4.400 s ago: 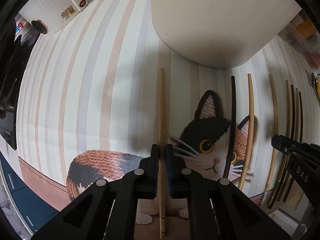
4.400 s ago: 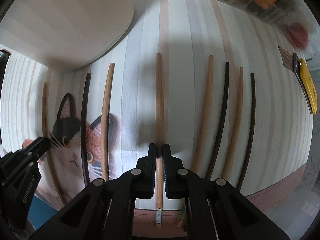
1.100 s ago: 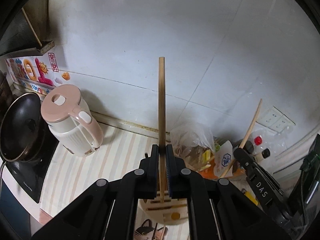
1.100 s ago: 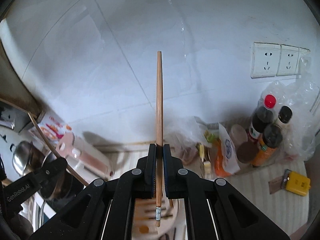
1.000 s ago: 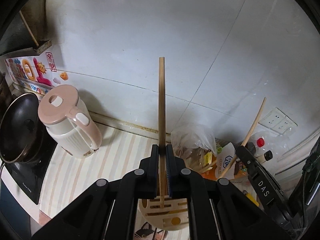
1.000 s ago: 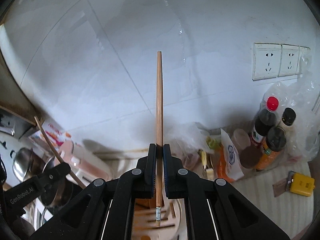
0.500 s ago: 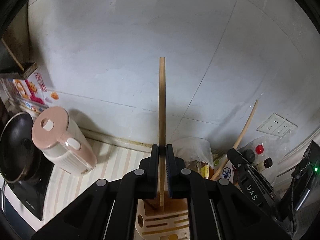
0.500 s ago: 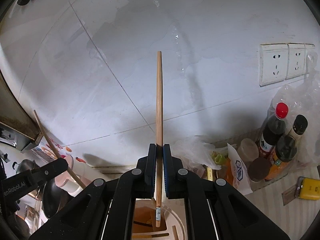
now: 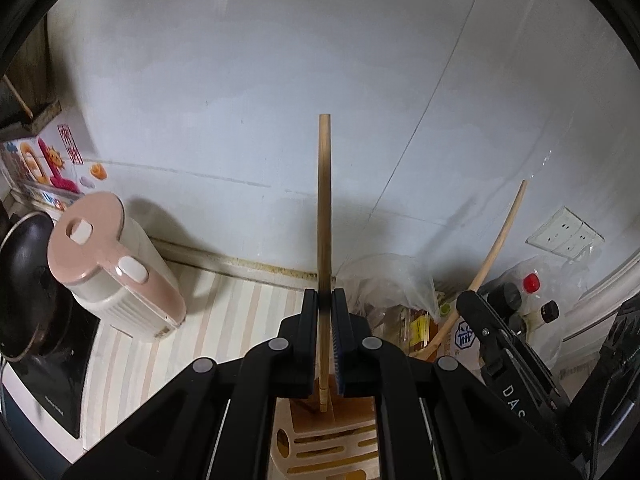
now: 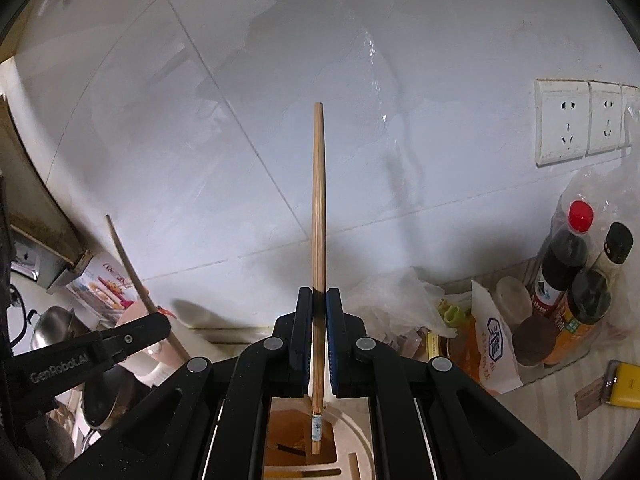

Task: Organize utensils
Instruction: 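Insert both chopsticks into the beige holder and open both tools, then lower both open tools to the row of remaining chopsticks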

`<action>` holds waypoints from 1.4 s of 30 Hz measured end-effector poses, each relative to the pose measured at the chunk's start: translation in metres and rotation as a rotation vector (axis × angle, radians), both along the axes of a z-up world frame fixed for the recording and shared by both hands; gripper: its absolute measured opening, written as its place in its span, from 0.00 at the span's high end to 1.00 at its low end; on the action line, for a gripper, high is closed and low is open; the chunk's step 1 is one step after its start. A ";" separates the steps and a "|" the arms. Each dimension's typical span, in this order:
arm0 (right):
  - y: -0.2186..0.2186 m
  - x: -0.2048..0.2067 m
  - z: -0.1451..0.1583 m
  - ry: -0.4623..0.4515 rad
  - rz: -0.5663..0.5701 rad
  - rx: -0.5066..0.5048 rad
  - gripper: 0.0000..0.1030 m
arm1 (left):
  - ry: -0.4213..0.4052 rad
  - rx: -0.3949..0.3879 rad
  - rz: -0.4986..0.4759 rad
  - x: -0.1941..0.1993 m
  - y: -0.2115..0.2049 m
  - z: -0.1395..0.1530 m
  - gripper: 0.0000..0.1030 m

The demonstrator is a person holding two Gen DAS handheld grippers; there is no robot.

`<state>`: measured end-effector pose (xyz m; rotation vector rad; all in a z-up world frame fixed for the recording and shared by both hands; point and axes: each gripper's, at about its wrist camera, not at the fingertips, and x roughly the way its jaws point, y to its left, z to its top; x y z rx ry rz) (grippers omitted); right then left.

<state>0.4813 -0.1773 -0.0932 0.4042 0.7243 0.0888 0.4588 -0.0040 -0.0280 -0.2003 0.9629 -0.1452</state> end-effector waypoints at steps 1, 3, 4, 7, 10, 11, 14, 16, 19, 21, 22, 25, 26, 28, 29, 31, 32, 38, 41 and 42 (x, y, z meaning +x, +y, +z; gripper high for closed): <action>0.001 -0.001 -0.003 0.005 0.007 -0.001 0.93 | 0.010 -0.009 -0.007 -0.001 0.000 -0.002 0.96; 0.005 -0.003 -0.006 0.021 0.034 -0.008 0.93 | 0.030 -0.009 -0.018 -0.006 0.000 -0.006 0.95; 0.007 -0.004 -0.007 0.031 0.050 -0.012 0.93 | 0.044 0.003 -0.021 -0.010 -0.001 -0.006 0.94; 0.006 -0.009 -0.007 0.068 0.094 -0.008 0.87 | 0.058 -0.002 -0.025 -0.024 0.003 -0.003 0.89; -0.002 -0.021 0.001 0.079 0.104 -0.001 0.68 | 0.040 0.039 0.013 -0.041 0.011 0.006 0.57; -0.005 -0.025 0.004 0.081 0.101 -0.002 0.67 | 0.025 0.043 0.030 -0.048 0.015 0.009 0.39; -0.016 -0.041 0.011 0.092 0.077 -0.016 0.59 | -0.014 0.039 0.071 -0.071 0.027 0.016 0.27; -0.025 -0.056 0.014 0.110 0.051 -0.018 0.49 | -0.023 0.053 0.082 -0.083 0.031 0.016 0.13; -0.039 -0.074 0.012 0.142 0.015 -0.014 0.36 | -0.058 0.083 0.099 -0.106 0.035 0.011 0.00; -0.048 -0.089 0.006 0.169 -0.017 -0.003 0.27 | -0.064 0.106 0.109 -0.118 0.037 0.002 0.00; -0.053 -0.096 0.002 0.174 -0.027 0.006 0.21 | -0.059 0.118 0.111 -0.123 0.037 -0.003 0.00; -0.064 -0.116 -0.016 0.208 -0.061 0.002 0.16 | -0.025 0.155 0.103 -0.135 0.036 -0.028 0.00; -0.067 -0.119 -0.022 0.230 -0.067 -0.010 0.16 | 0.000 0.170 0.099 -0.137 0.034 -0.040 0.00; -0.071 -0.127 -0.040 0.274 -0.070 -0.015 0.16 | 0.044 0.190 0.082 -0.142 0.029 -0.063 0.00; -0.072 -0.130 -0.049 0.301 -0.073 -0.026 0.16 | 0.061 0.200 0.080 -0.145 0.027 -0.071 0.00; -0.075 -0.137 -0.069 0.354 -0.081 -0.047 0.16 | 0.117 0.227 0.070 -0.150 0.018 -0.099 0.00; -0.076 -0.140 -0.077 0.377 -0.081 -0.051 0.16 | 0.139 0.232 0.063 -0.152 0.014 -0.108 0.00; -0.078 -0.157 -0.142 0.556 -0.044 -0.069 0.42 | 0.270 0.252 -0.017 -0.167 -0.016 -0.178 0.00; -0.077 -0.164 -0.170 0.623 -0.027 -0.089 0.52 | 0.349 0.249 -0.070 -0.172 -0.033 -0.212 0.05; -0.077 -0.166 -0.180 0.646 -0.021 -0.081 0.58 | 0.376 0.252 -0.089 -0.174 -0.038 -0.223 0.08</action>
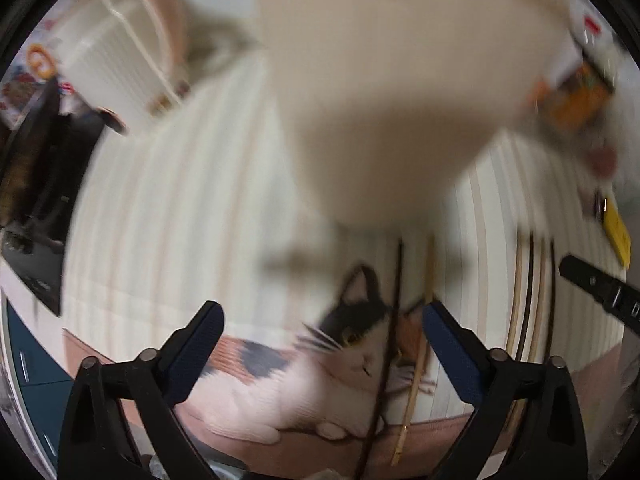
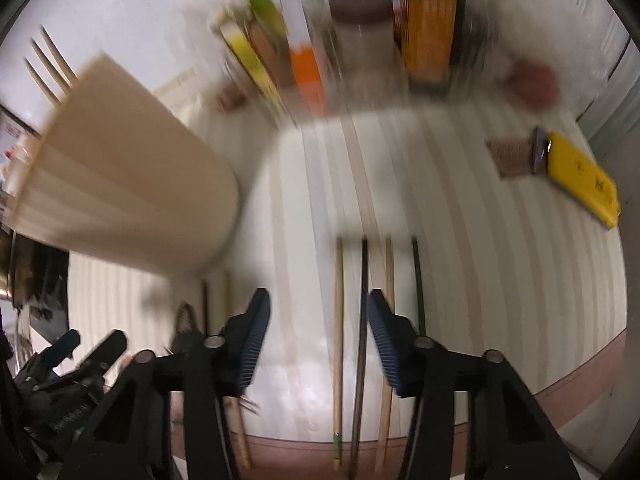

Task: Organize utensils
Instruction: 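Lower both open tools to the row of remaining chopsticks, then grasp a black chopstick with the left tool while the right tool grasps a wooden chopstick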

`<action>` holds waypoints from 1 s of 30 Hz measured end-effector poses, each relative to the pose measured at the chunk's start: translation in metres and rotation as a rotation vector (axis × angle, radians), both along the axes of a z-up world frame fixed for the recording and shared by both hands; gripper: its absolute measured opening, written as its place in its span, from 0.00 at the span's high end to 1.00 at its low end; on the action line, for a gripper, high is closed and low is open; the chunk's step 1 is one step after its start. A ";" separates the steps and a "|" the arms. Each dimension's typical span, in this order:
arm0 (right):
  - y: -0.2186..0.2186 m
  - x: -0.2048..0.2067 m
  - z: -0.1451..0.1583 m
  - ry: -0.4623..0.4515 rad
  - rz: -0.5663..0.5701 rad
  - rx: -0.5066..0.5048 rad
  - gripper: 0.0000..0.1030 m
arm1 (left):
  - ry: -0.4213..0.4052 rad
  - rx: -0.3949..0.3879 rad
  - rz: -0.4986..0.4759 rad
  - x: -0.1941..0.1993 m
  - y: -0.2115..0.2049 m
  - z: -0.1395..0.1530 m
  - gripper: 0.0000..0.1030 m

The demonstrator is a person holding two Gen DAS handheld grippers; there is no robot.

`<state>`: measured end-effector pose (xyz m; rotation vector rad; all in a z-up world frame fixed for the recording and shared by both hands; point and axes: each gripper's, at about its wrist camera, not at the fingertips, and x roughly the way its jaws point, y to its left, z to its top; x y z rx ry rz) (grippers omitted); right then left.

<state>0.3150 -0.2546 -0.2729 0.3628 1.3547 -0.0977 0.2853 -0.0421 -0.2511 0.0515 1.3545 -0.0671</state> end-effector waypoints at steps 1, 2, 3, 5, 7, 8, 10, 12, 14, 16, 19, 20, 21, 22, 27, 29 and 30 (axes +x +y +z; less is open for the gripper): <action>0.000 -0.002 -0.008 0.020 -0.001 0.009 0.64 | 0.030 -0.001 -0.019 -0.002 -0.006 -0.012 0.14; -0.001 -0.004 -0.013 0.032 -0.002 0.012 0.66 | 0.053 -0.001 -0.033 -0.004 -0.010 -0.021 0.19; -0.001 -0.006 -0.019 0.046 0.000 0.017 0.72 | 0.069 0.001 -0.041 -0.005 -0.012 -0.028 0.23; -0.001 -0.011 -0.028 0.063 0.000 0.027 0.78 | 0.104 0.002 -0.060 -0.007 -0.018 -0.043 0.36; -0.002 -0.014 -0.033 0.073 -0.005 0.032 0.78 | 0.126 -0.005 -0.072 -0.008 -0.023 -0.052 0.48; -0.002 -0.015 -0.034 0.077 -0.009 0.035 0.78 | 0.134 -0.007 -0.081 -0.008 -0.026 -0.056 0.55; -0.003 -0.018 -0.039 0.090 -0.013 0.038 0.78 | 0.141 -0.006 -0.104 -0.009 -0.032 -0.061 0.68; -0.004 -0.017 -0.043 0.101 -0.022 0.038 0.78 | 0.133 -0.009 -0.106 -0.010 -0.035 -0.061 0.84; -0.007 -0.017 -0.048 0.118 -0.032 0.051 0.78 | 0.126 -0.014 -0.101 -0.008 -0.032 -0.058 0.97; -0.007 -0.018 -0.052 0.134 -0.032 0.064 0.78 | 0.123 -0.003 -0.073 -0.006 -0.024 -0.057 0.97; 0.001 -0.016 -0.058 0.153 -0.009 0.071 0.78 | 0.124 0.007 -0.022 0.001 0.000 -0.053 0.97; 0.004 -0.015 -0.061 0.160 -0.002 0.067 0.78 | 0.125 0.016 -0.006 0.003 0.008 -0.052 0.97; 0.006 -0.014 -0.064 0.166 0.003 0.065 0.78 | 0.127 0.016 0.010 0.004 0.016 -0.051 0.97; 0.009 -0.013 -0.067 0.175 0.008 0.058 0.78 | 0.129 0.014 0.022 0.005 0.022 -0.050 0.97; 0.025 -0.009 -0.076 0.203 0.051 -0.040 0.79 | 0.132 -0.003 0.057 0.010 0.043 -0.044 0.97; 0.034 -0.008 -0.077 0.207 0.066 -0.087 0.81 | 0.130 -0.004 0.060 0.012 0.045 -0.041 0.97; 0.037 -0.008 -0.077 0.207 0.073 -0.109 0.89 | 0.129 -0.003 0.059 0.013 0.046 -0.039 0.97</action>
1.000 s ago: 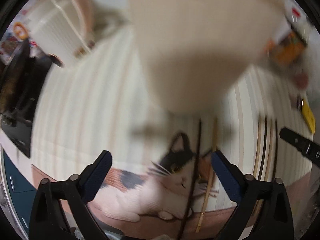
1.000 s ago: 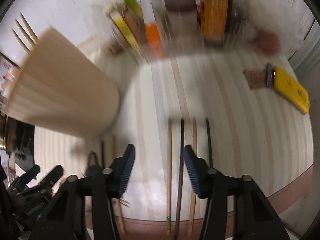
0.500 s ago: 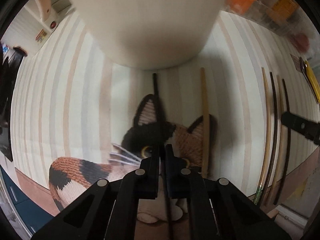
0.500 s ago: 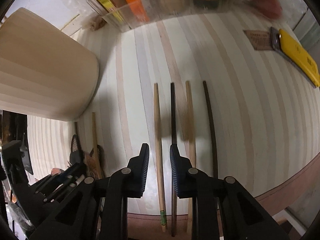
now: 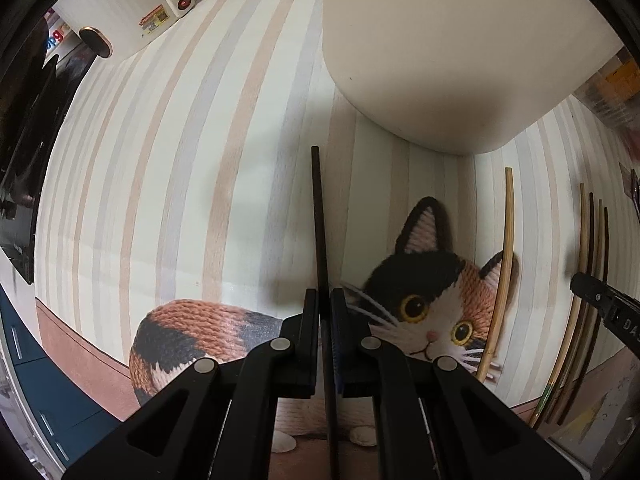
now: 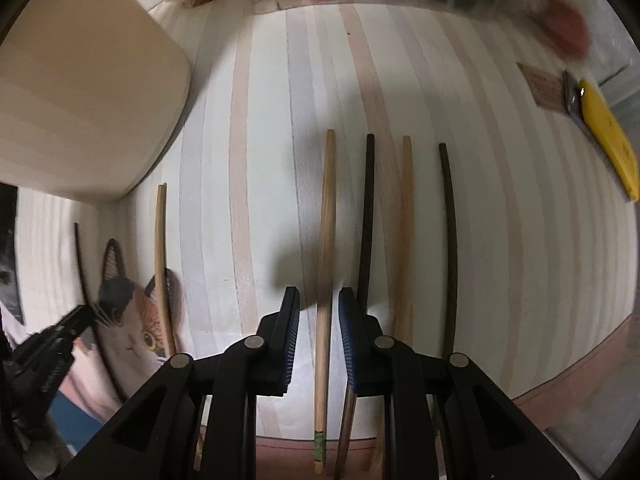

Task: Organize utensils
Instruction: 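Grasp a black chopstick with the left tool while the right tool grasps a wooden chopstick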

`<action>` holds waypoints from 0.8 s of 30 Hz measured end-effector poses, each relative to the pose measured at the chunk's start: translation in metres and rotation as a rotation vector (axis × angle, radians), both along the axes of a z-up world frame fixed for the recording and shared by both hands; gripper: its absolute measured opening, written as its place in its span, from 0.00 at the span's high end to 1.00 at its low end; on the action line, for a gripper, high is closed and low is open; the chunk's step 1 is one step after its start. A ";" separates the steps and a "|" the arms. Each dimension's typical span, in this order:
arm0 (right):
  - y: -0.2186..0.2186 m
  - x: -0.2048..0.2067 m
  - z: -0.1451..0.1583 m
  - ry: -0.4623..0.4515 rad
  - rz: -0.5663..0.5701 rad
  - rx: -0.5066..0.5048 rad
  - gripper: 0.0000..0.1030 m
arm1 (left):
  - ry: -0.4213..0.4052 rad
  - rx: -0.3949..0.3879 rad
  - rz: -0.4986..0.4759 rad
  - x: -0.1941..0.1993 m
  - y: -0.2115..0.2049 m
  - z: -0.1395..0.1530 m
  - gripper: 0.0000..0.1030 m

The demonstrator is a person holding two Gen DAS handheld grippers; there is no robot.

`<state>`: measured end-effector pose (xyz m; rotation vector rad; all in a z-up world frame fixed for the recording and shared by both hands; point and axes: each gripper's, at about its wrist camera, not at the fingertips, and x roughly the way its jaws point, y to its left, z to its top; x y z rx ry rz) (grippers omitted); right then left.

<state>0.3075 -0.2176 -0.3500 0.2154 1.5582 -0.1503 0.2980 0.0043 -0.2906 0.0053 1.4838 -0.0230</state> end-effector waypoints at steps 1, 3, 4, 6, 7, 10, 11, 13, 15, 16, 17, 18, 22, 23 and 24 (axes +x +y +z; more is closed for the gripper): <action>0.003 0.000 0.000 -0.003 0.009 -0.014 0.93 | -0.001 0.001 0.000 0.000 0.001 0.001 0.97; 0.010 0.000 -0.001 -0.009 0.028 -0.019 0.93 | -0.001 -0.002 0.000 -0.002 -0.003 0.001 0.97; 0.013 0.000 -0.002 -0.009 0.038 -0.015 0.93 | 0.000 -0.003 0.001 -0.002 -0.008 -0.005 0.97; 0.022 0.000 -0.003 -0.004 0.065 0.003 0.93 | 0.001 -0.005 0.002 0.000 -0.006 -0.004 0.97; 0.027 -0.001 -0.004 0.001 0.079 0.010 0.93 | 0.001 -0.006 0.001 0.002 0.000 -0.008 0.97; 0.039 -0.006 -0.006 0.016 0.104 0.019 0.93 | 0.001 -0.005 -0.002 -0.001 -0.002 -0.015 0.97; 0.041 -0.007 -0.006 0.017 0.107 0.020 0.93 | 0.001 -0.004 -0.003 -0.001 -0.002 -0.015 0.97; 0.044 -0.009 -0.007 0.021 0.107 0.020 0.93 | 0.001 -0.002 -0.005 0.001 -0.006 -0.017 0.97; 0.044 -0.007 -0.009 0.038 0.092 0.032 0.93 | -0.003 0.006 -0.019 0.001 -0.010 -0.019 0.97; 0.046 -0.005 -0.010 0.049 0.083 0.038 0.92 | -0.006 0.010 -0.032 0.001 -0.014 -0.020 0.97; 0.039 -0.004 -0.012 0.054 0.080 0.039 0.92 | -0.011 0.015 -0.047 0.002 -0.016 -0.019 0.97; 0.036 -0.003 -0.014 0.055 0.084 0.032 0.92 | -0.013 0.017 -0.053 0.002 -0.019 -0.019 0.97; 0.038 0.011 -0.020 0.069 0.150 -0.026 0.92 | -0.018 0.023 -0.072 0.003 -0.027 -0.019 0.97; 0.045 0.013 -0.022 0.067 0.161 -0.045 0.92 | -0.017 0.027 -0.081 0.003 -0.029 -0.019 0.97; 0.047 0.013 -0.023 0.064 0.162 -0.055 0.93 | -0.015 0.032 -0.089 0.003 -0.030 -0.020 0.97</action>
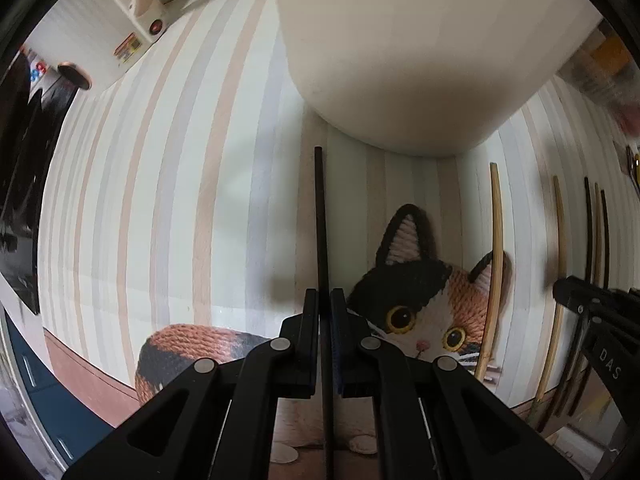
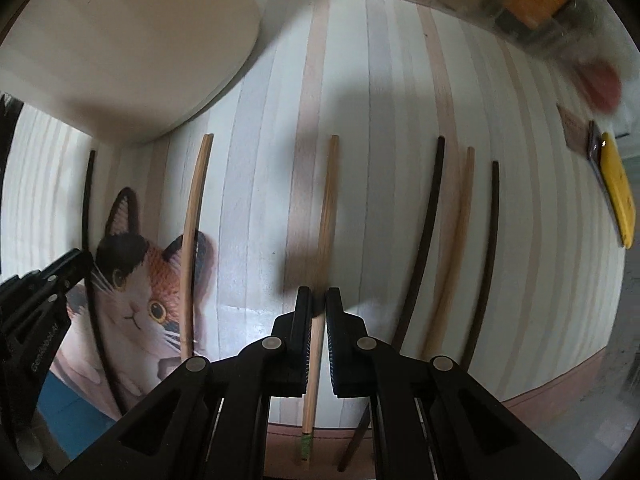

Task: Organize utensils
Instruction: 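Grasp a black chopstick with the left tool while the right tool grasps a wooden chopstick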

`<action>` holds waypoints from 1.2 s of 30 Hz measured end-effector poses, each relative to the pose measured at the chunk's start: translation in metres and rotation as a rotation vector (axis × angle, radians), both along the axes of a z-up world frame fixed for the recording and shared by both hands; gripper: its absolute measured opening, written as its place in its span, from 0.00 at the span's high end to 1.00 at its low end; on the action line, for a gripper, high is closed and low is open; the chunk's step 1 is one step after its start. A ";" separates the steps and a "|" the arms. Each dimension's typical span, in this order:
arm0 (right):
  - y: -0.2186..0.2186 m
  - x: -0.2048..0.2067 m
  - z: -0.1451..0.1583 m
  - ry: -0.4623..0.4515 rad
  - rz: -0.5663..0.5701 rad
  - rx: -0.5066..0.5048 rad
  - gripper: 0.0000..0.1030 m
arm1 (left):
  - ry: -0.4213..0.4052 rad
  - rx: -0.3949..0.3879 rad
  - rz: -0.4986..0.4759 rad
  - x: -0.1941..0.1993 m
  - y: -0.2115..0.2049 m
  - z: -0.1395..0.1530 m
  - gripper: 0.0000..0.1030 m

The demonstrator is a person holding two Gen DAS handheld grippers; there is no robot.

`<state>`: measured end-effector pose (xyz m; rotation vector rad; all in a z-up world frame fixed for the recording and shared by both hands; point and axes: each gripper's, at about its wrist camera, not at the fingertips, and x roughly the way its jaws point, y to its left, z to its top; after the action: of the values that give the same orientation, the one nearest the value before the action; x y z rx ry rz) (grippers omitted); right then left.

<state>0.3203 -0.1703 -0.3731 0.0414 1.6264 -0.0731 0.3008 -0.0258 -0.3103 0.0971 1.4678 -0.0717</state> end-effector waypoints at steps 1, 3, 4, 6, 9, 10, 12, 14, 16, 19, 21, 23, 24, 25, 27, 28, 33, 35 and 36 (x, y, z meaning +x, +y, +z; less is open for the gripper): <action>0.001 0.000 -0.002 -0.002 -0.022 0.001 0.93 | 0.002 0.000 -0.002 0.000 -0.001 0.000 0.97; 0.001 0.000 -0.004 0.001 -0.065 0.015 0.93 | 0.011 -0.012 0.000 0.000 0.000 -0.001 0.96; 0.001 0.002 -0.003 0.006 -0.079 0.022 0.93 | 0.019 -0.021 -0.002 0.000 0.001 -0.002 0.96; -0.007 0.003 -0.004 0.032 -0.095 0.034 0.93 | 0.034 -0.033 -0.004 0.006 -0.004 0.000 0.96; -0.012 0.002 -0.006 0.071 -0.089 0.040 0.91 | 0.043 -0.041 -0.009 0.005 -0.004 -0.001 0.96; -0.012 0.002 -0.007 0.069 -0.084 0.042 0.91 | 0.042 -0.039 -0.011 0.006 -0.005 0.000 0.96; -0.011 0.002 -0.007 0.066 -0.080 0.036 0.91 | 0.043 -0.031 -0.013 0.007 -0.007 0.001 0.96; -0.008 0.003 -0.008 0.069 -0.069 0.020 0.90 | 0.044 -0.029 -0.012 0.007 -0.007 0.000 0.96; -0.002 0.002 -0.008 0.070 -0.056 0.001 0.89 | 0.045 -0.032 -0.010 0.008 -0.008 0.001 0.96; 0.009 -0.008 -0.012 0.063 -0.052 -0.004 0.89 | 0.042 -0.032 -0.011 0.008 -0.007 0.002 0.96; 0.012 -0.004 -0.008 0.059 -0.048 -0.006 0.89 | 0.037 -0.030 -0.012 0.009 -0.008 0.002 0.96; 0.013 -0.003 -0.004 0.054 -0.044 -0.008 0.89 | 0.035 -0.029 -0.013 0.007 -0.007 0.001 0.96; 0.015 -0.002 -0.004 0.051 -0.040 -0.011 0.89 | 0.033 -0.028 -0.013 0.006 -0.007 0.000 0.97; 0.016 -0.004 -0.002 0.046 -0.037 -0.013 0.90 | 0.032 -0.029 -0.014 0.006 -0.006 0.000 0.97; 0.018 -0.005 -0.001 0.034 -0.038 -0.017 0.92 | 0.031 -0.033 -0.010 0.005 -0.005 0.000 0.97; 0.018 -0.005 -0.001 0.029 -0.045 -0.017 0.93 | 0.031 -0.036 -0.009 0.004 -0.002 -0.001 0.97; 0.013 -0.012 0.004 -0.006 -0.084 0.005 0.93 | 0.024 -0.025 -0.014 0.001 0.003 -0.001 0.97; 0.009 -0.014 0.007 -0.012 -0.095 0.013 0.93 | 0.019 -0.022 -0.013 -0.003 0.006 0.001 0.97; 0.008 -0.016 0.009 -0.020 -0.100 0.019 0.93 | 0.014 -0.021 -0.013 -0.005 0.007 0.002 0.97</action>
<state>0.3048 -0.1622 -0.3637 0.1381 1.6047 -0.1341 0.2956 -0.0183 -0.3084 0.0893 1.4804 -0.0982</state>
